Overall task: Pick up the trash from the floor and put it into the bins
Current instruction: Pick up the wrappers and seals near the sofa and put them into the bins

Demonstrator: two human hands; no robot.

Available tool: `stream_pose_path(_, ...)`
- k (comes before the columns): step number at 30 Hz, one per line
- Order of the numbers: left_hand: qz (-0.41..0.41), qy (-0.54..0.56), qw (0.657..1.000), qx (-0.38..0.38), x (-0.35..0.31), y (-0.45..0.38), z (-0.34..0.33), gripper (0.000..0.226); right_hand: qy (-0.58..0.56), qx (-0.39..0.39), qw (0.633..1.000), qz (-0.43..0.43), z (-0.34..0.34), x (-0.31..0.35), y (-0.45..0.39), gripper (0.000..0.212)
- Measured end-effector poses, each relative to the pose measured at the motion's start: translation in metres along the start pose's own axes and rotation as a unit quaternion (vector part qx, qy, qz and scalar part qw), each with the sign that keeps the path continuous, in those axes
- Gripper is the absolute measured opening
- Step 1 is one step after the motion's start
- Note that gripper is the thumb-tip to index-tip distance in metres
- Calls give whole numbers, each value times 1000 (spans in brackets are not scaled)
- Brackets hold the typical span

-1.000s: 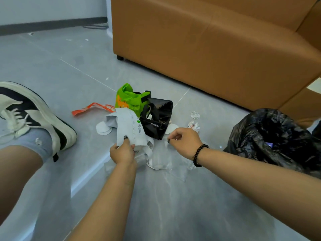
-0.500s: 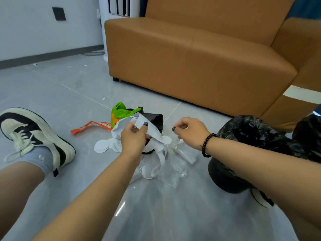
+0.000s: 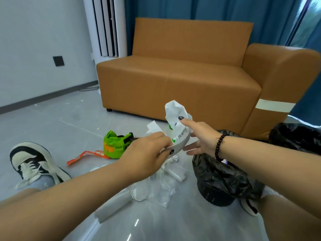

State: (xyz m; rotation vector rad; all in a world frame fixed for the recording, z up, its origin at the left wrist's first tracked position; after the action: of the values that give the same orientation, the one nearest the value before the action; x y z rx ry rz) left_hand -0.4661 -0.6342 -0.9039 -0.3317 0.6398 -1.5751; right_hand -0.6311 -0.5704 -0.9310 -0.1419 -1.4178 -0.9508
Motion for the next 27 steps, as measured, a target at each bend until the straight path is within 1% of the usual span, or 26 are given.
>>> stream_pose_path(3, -126, -79, 988, 44, -29, 2, 8, 15, -22, -10, 998, 63, 13, 10, 9, 45)
stream_pose_path(4, -151, -90, 983, 55, -35, 3, 11, 19, -26, -8, 996, 83, 16, 13, 14, 36)
stream_pose_path(6, -177, -103, 976, 71, -42, 5, 17, 21, -30, 3, 993, 114, 18, 15, 20, 27)
stream_pose_path(8, -191, -102, 973, 83, -44, 8, 21, 17, -32, 8, 991, 130, 17, 14, 24, 30)
stream_pose_path(10, -193, -76, 973, 105, -45, 13, 26, 16, -37, 3, 989, 142, 15, 14, 26, 49)
stream_pose_path(11, -186, -55, 975, 111, -44, 15, 30, 19, -32, -3, 988, 150, 15, 15, 26, 57)
stream_pose_path(13, -153, 0, 984, 92, -41, 14, 43, 26, -25, -11, 987, 161, 17, 16, 29, 62)
stream_pose_path(14, -134, 29, 989, 61, -38, 12, 51, 29, -22, -13, 986, 163, 18, 16, 30, 62)
stream_pose_path(16, -77, 77, 993, -38, -27, 3, 68, 32, -13, -16, 985, 171, 20, 16, 32, 70)
stream_pose_path(18, 14, 133, 984, -118, -10, -7, 77, 26, -13, -12, 983, 183, 20, 17, 35, 78)
stream_pose_path(19, 60, 162, 975, -139, -1, -12, 77, 18, -15, -6, 981, 192, 18, 18, 36, 77)
stream_pose_path(20, 104, 186, 967, -140, 9, -15, 74, 16, -16, 4, 980, 199, 15, 19, 37, 77)
stream_pose_path(21, 144, 206, 960, -124, 15, -17, 69, 26, -18, 16, 979, 205, 12, 19, 38, 78)
stream_pose_path(23, 201, 252, 945, -64, 27, -15, 54, 57, -22, 57, 976, 209, -1, 20, 39, 82)
stream_pose_path(25, 209, 295, 932, -19, 29, -12, 46, 72, -25, 106, 973, 203, -15, 18, 39, 89)
stream_pose_path(27, 207, 317, 926, -11, 31, -9, 45, 75, -17, 143, 971, 192, -27, 16, 41, 94)
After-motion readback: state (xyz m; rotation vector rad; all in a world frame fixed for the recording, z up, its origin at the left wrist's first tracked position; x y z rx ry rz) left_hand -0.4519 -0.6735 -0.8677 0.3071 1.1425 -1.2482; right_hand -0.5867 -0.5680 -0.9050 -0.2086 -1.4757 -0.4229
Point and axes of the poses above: each hand's wrist, its own y-axis away from the middle knuckle, its own z-axis out of the back of the hand, x = y × z, the point moved 6 cm from there along -y, towards the middle knuckle, and after that the axes turned 7 degrees about -z, right-handed, at the moved point
